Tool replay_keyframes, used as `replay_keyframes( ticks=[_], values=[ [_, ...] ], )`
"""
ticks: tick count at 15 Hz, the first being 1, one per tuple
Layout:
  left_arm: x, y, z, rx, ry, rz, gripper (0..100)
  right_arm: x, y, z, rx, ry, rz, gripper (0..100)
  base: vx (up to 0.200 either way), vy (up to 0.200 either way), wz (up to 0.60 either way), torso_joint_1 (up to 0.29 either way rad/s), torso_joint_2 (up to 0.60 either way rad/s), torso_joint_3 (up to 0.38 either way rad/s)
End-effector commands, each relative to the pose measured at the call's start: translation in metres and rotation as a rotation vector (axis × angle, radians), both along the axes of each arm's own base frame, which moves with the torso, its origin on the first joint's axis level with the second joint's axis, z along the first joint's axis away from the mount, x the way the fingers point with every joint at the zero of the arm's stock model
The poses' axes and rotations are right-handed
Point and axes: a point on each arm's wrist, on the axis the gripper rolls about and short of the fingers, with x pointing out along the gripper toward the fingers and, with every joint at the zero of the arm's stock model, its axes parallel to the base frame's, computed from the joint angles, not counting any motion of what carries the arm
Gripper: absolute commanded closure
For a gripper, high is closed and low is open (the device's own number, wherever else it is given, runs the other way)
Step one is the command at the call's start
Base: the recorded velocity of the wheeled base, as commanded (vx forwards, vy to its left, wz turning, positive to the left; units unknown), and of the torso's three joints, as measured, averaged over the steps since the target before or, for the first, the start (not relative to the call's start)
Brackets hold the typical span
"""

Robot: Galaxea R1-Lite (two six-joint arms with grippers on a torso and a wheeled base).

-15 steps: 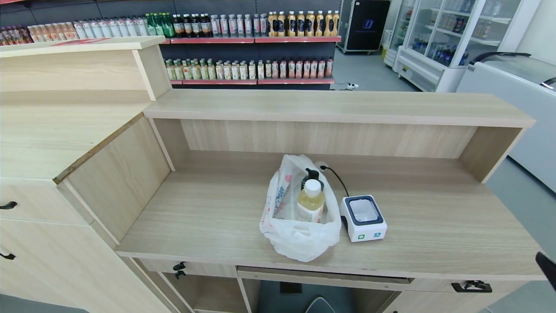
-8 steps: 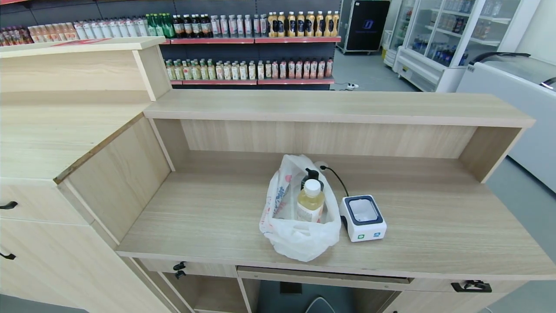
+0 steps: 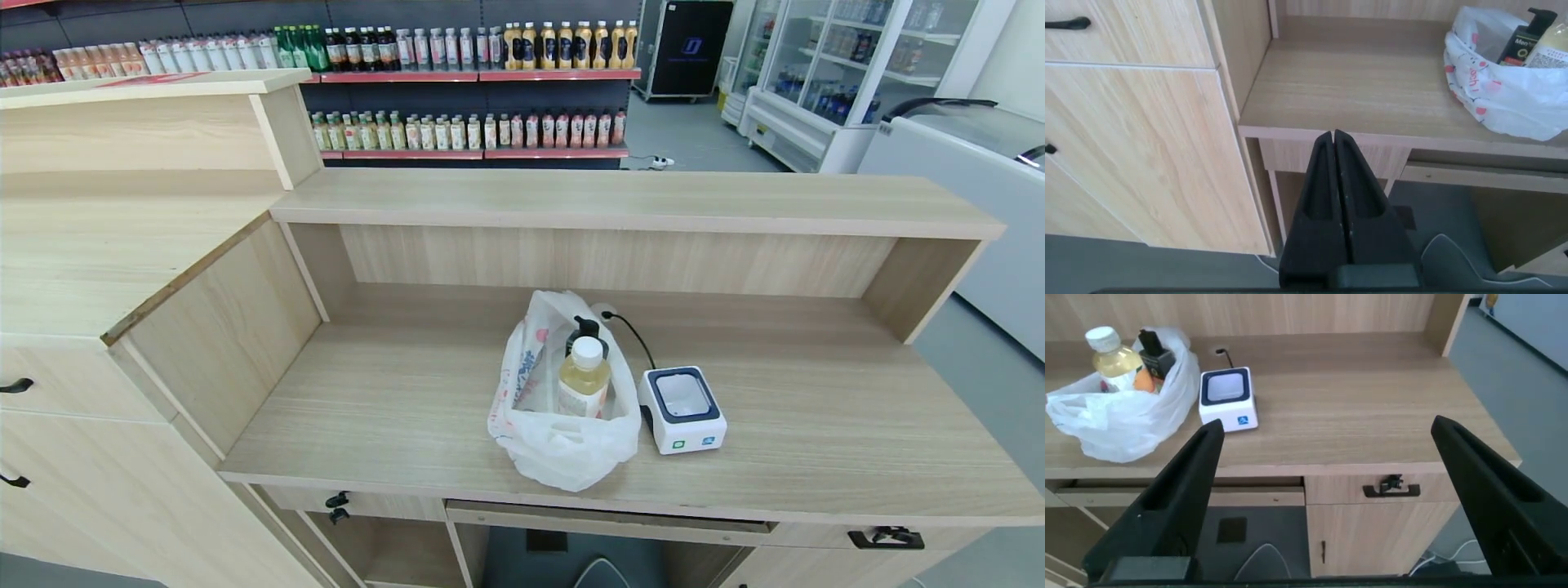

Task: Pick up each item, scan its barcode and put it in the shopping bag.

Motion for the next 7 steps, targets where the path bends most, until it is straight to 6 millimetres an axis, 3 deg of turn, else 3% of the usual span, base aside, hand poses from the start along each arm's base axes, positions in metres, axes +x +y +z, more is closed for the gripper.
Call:
replay_keyframes(
  ticks=[1,7],
  values=[
    [0.0000,0.0000,0.0000,0.000,0.000,0.001,100,0.0001,0.0000,0.0000,0.000,0.001,0.001,0,0.000,0.000,0.00,0.000,0.00,0.000],
    [0.0000,0.0000,0.0000,0.000,0.000,0.001,100,0.0001,0.0000,0.0000,0.000,0.001,0.001,0,0.000,0.000,0.00,0.000,0.00,0.000]
  ],
)
